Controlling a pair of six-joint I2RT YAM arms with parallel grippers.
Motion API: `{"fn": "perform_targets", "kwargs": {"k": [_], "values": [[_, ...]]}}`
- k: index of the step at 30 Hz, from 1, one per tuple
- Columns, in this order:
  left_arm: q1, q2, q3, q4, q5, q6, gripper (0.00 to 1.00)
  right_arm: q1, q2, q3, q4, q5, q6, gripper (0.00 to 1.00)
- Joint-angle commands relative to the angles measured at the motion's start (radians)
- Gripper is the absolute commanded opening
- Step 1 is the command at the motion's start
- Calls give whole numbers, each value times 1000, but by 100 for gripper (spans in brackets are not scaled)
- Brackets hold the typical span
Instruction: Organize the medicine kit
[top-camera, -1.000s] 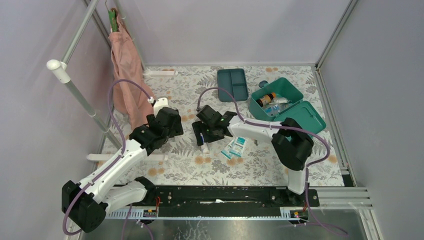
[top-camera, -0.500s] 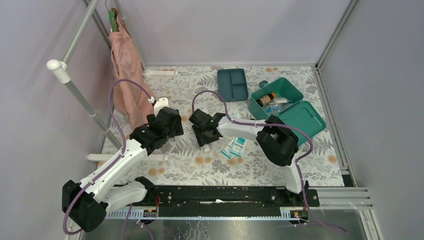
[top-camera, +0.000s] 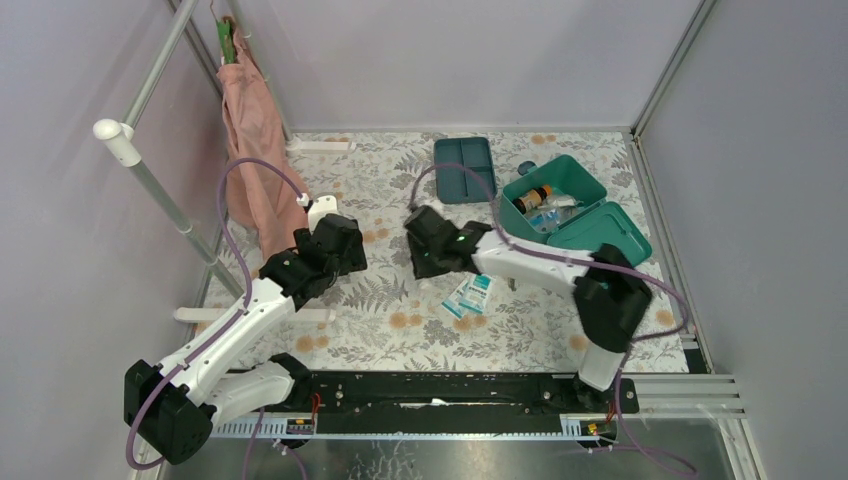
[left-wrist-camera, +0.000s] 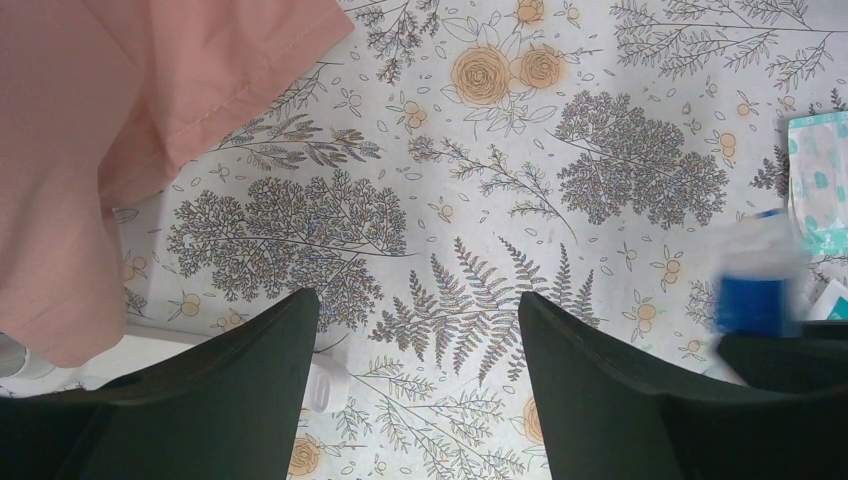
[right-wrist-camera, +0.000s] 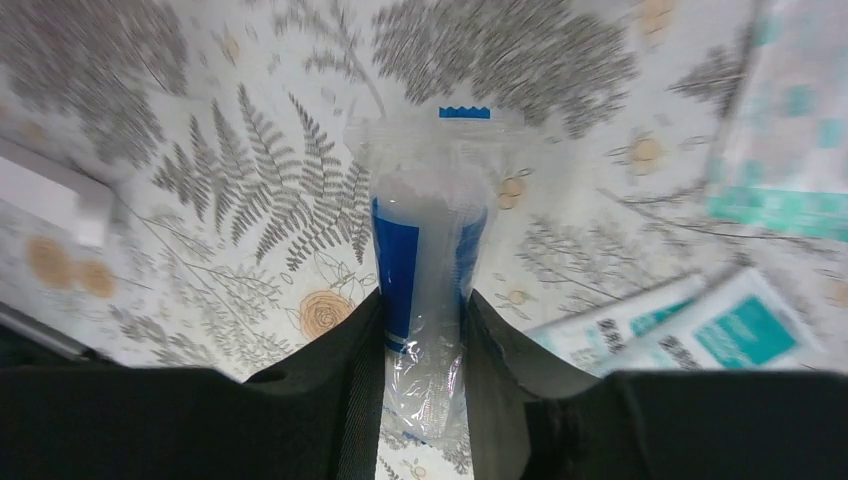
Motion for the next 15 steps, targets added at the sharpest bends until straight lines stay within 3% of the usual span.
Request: {"fn": "perform_targets", "kwargs": {"k": [1,8,15], "values": [[7,3,-7,9,8,21,82,-133,-230,-62,52,-24,42,36],[7,1,-9,15,19,25,82,-503,-465,-93,-16,-31,-18,36],[7,-7,-10,16,20,27,82,-814,-444,-86,-15,-46,8,37]]}}
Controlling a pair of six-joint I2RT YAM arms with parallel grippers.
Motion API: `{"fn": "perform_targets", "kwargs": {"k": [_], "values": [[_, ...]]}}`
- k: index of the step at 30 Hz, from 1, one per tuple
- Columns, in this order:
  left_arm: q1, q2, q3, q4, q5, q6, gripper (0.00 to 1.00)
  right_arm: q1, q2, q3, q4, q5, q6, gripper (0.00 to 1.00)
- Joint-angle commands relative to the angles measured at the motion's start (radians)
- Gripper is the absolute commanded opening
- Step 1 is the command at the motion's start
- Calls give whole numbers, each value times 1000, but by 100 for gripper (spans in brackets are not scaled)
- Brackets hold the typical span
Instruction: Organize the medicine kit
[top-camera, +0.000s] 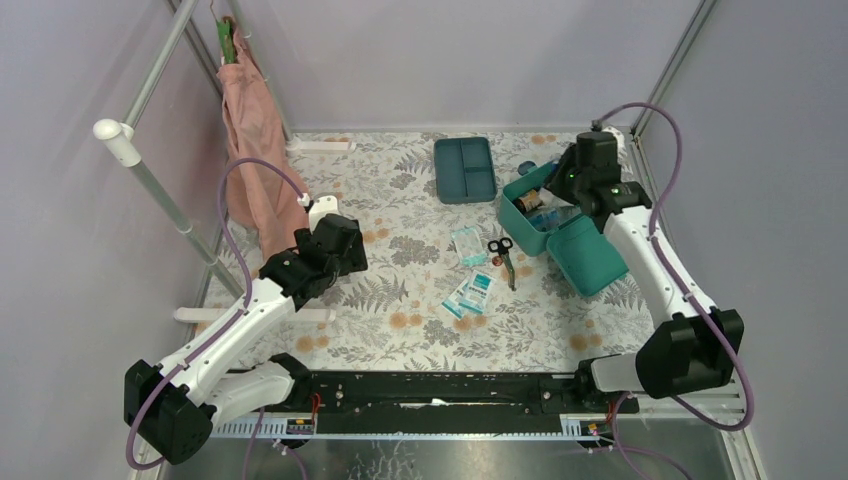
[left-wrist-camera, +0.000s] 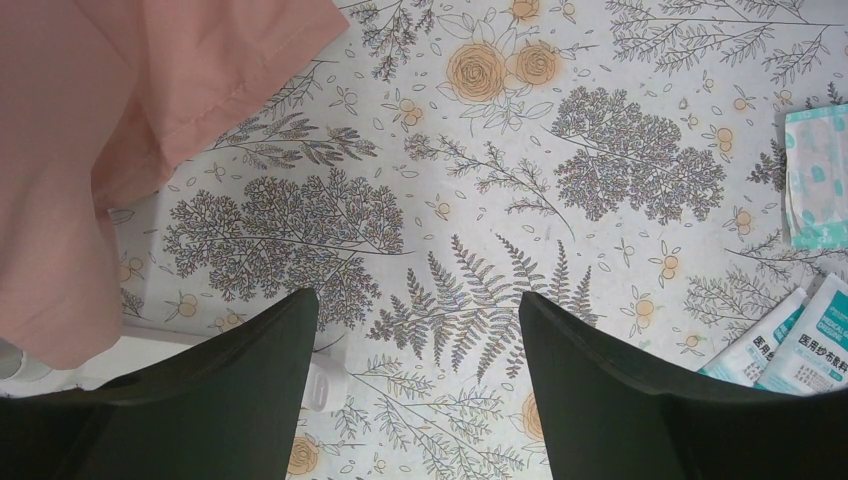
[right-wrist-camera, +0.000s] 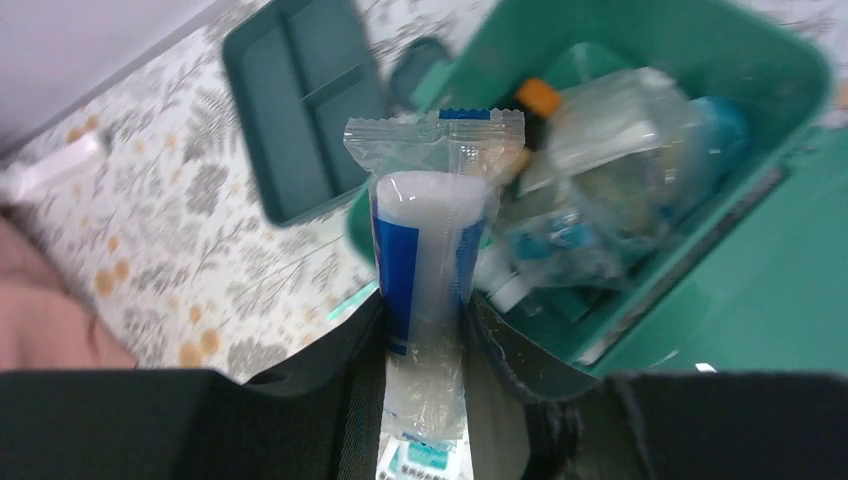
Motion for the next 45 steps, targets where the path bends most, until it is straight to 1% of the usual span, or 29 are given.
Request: {"fn": "perform_targets", "kwargs": {"k": [1,6,8,12,13,17,21,25,30,34,36,37,40,42,45], "values": [[7,-7,-10,16,11,23,82,-112,40,-11,3,-42,39,37],[7,-5,-10,16,13,24,82,-138,147,5,60,-117,110,38],[7,-8,-10,16,12,24,82,-139,199,36,59,-121,123,41],[7,-10,-10,15,12,24,82,-139,256,75,50,-182,131,63],[7,-9,-10,15,12,24,82,-139,252,73,54,-187,132,65],[8,-9,-10,16,14,24,82,-139,194,47,53,-155,109,69],[7,-14,-10,20,19,26,82,-139,109,9,31,-140,49,70],[7,-23,-12,26,31,31,82,-140,23,-13,-17,-183,-37,72],[7,-36,-15,35,46,33,84,-139,-56,-29,-73,-315,-128,78],[7,-63,-22,49,58,38,86,-139,-118,-58,-120,-340,-155,83],[7,-80,-29,55,63,39,91,-140,-143,-66,-147,-327,-161,85],[7,-90,-32,58,66,40,94,-139,-150,-68,-162,-326,-167,85],[7,-121,-45,73,81,48,98,-140,-175,-83,-194,-333,-175,85],[7,-142,-53,79,80,50,99,-139,-191,-101,-204,-358,-173,85],[7,-157,-58,78,64,46,99,-140,-215,-136,-215,-418,-170,82]]}}
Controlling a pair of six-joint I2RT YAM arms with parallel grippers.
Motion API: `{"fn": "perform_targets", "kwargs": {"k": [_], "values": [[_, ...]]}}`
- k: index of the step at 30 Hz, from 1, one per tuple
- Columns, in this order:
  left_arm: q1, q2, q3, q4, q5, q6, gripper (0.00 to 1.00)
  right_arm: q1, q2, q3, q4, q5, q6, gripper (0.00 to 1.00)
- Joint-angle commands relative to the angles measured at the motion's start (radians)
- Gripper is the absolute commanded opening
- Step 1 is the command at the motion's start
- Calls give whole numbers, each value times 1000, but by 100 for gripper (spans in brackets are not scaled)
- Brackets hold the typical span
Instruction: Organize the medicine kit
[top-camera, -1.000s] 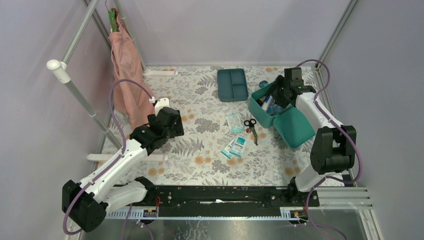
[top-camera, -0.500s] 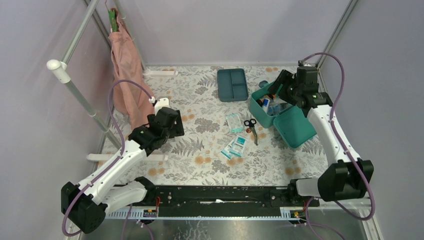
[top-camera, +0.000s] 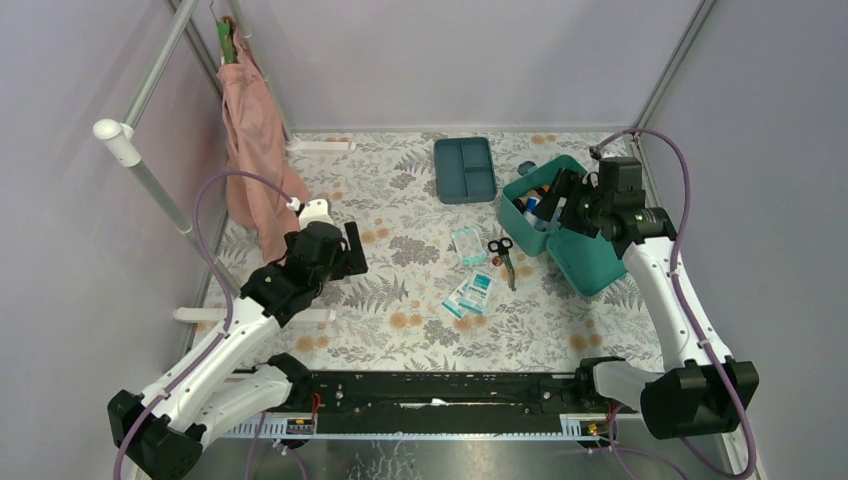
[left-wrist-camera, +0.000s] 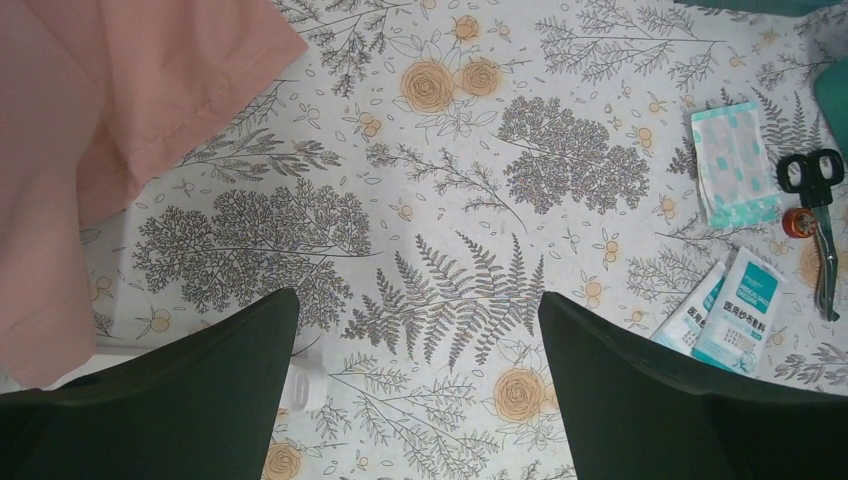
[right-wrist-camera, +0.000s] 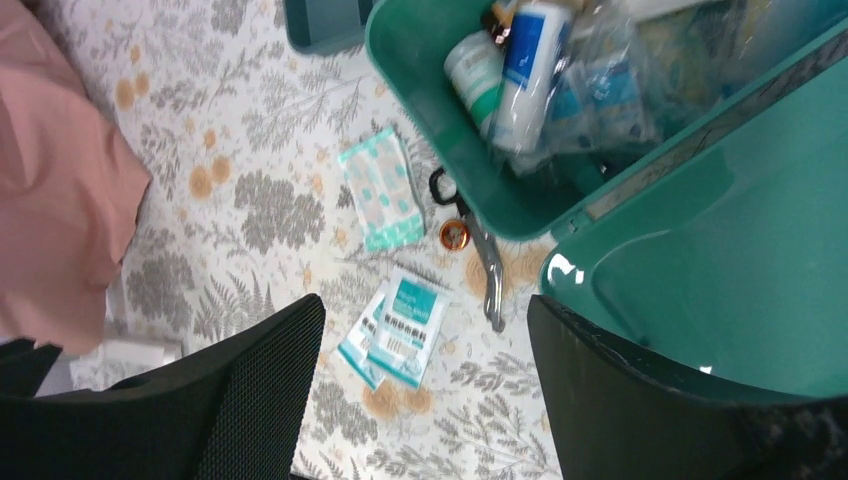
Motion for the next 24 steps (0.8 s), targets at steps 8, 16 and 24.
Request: {"fn": "perform_targets", "kwargs": {"k": [8,16,24], "values": [[9,1,-21,68,3,18,99,32,-55,-81,-48,-102,-25,79],[13,145,103,74,-32,73,99,339,174,98,-9,76,-20,77],[13,49,63,-9,-68,67,99,416,607,464,15,182,-94,74]]}}
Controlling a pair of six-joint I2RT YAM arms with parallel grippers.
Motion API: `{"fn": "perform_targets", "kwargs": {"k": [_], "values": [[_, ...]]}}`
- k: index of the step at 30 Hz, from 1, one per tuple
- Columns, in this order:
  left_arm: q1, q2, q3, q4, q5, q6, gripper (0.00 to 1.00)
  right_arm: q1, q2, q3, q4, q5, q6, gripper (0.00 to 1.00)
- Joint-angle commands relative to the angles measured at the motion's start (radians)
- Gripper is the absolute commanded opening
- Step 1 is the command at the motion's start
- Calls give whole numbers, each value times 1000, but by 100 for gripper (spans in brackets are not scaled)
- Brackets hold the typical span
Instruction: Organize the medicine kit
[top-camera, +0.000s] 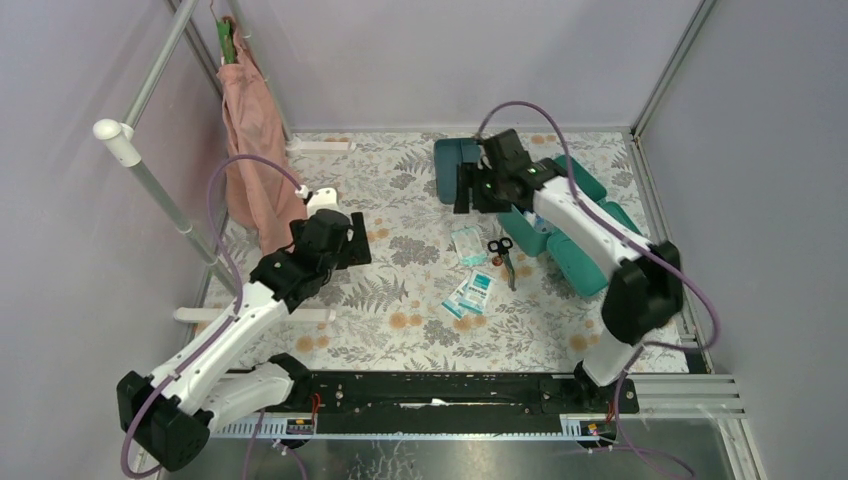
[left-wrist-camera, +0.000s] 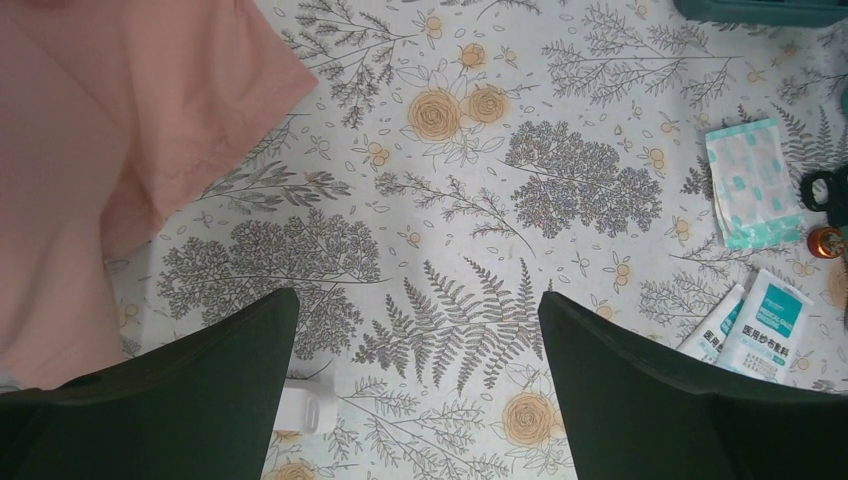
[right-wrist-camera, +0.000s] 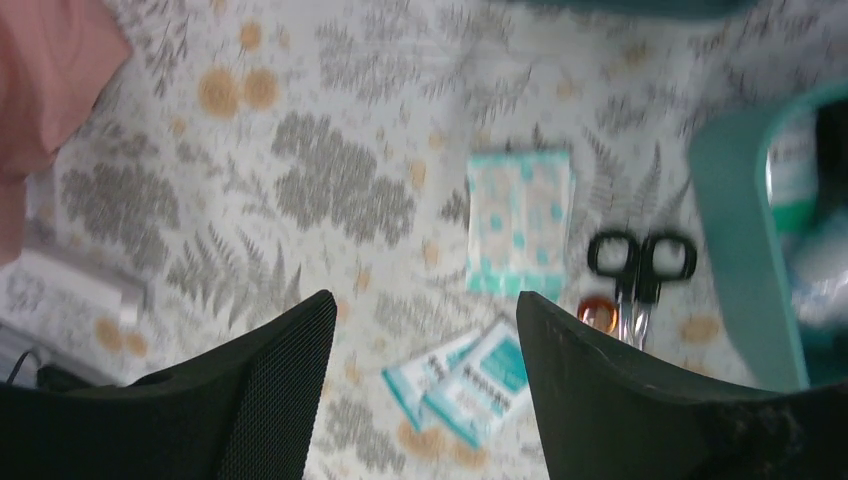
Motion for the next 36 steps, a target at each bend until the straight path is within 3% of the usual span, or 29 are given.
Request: {"fn": "perform_targets", "kwargs": {"k": [1,10,17,36], "values": [[7,-82,-24,-46,-47,7,99,8,208,203,33,127,-65,74],[2,-154,-62,-54,-42,-25,99,6,579,595,-13,315,-107,70],[-14,-136,-62,-51,-43,-24,99,-37,774,844,-103,322,-116,67],[-28,-100,-63,-42,-50,-15,99,-68,940,876,-94,140,-105,58]]}}
